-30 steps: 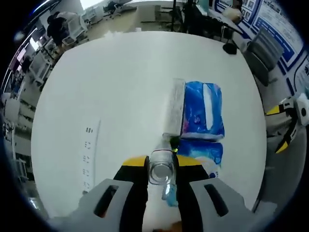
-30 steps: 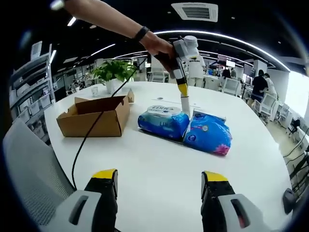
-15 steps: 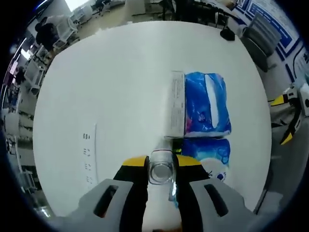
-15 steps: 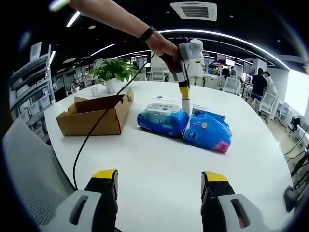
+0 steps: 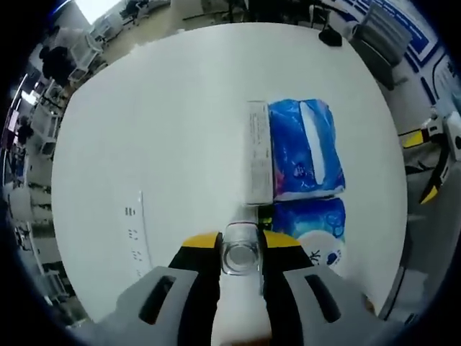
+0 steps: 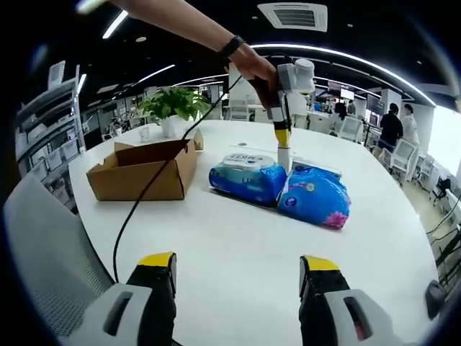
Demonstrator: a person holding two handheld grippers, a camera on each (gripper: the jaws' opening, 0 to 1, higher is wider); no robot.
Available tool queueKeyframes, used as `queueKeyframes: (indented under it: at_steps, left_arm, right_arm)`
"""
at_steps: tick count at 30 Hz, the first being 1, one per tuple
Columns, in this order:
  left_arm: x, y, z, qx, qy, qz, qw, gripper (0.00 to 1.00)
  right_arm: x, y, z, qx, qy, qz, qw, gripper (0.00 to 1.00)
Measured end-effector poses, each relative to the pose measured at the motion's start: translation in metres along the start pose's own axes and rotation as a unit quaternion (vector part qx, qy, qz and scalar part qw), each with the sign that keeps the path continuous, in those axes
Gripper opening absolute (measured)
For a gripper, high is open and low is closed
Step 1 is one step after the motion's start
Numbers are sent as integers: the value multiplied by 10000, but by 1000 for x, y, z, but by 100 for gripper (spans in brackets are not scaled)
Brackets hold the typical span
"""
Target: Operate the shoe box by opening the lid, removing the specified soft item, and placing it in the target area until the item is outside and the box remains undamaged.
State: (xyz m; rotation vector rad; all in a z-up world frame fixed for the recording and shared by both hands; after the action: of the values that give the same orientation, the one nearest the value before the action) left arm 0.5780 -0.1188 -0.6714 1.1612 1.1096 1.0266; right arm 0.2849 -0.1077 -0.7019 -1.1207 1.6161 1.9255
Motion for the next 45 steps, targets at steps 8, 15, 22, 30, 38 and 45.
queueKeyframes:
  at_steps: [8, 15, 22, 30, 38, 45]
  left_arm:
    - [-2, 1, -5, -55, -166, 110, 9998, 20]
    - [-3, 1, -8, -62, -183, 129, 9997, 20]
    - [-2, 1, -9, -75, -190, 168, 9997, 21]
    - [3, -3, -12, -43, -190, 251, 9995, 25]
    - [4, -3, -9, -58, -183, 262, 9995, 25]
    - [4, 0, -5, -82, -156, 235, 9996, 28]
  right_arm:
    - [1, 0, 2, -30, 27, 0, 10000, 67]
    - [0, -1, 3, -52, 23, -34, 10000, 66]
    - [1, 0, 4, -73, 29, -38, 10000, 65]
    - [1, 0, 5, -97, 5, -56, 9999, 63]
    - [1, 0, 5, -112, 15, -63, 9999, 62]
    - [1, 0, 4, -114, 24, -68, 9999, 62]
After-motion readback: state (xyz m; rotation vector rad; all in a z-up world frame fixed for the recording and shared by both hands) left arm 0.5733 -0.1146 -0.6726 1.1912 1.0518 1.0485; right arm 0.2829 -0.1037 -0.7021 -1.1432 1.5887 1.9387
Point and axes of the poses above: the point that each gripper's makers call its tool centre point, and the gripper's own axes: y roughly backward along the fingers, z roughly to its left, x roughly out of its underside, the point moved 3 cm from there along y, roughly backward along the fingers, and after that the axes turned 6 degrees about z, right-handed, at the moved point
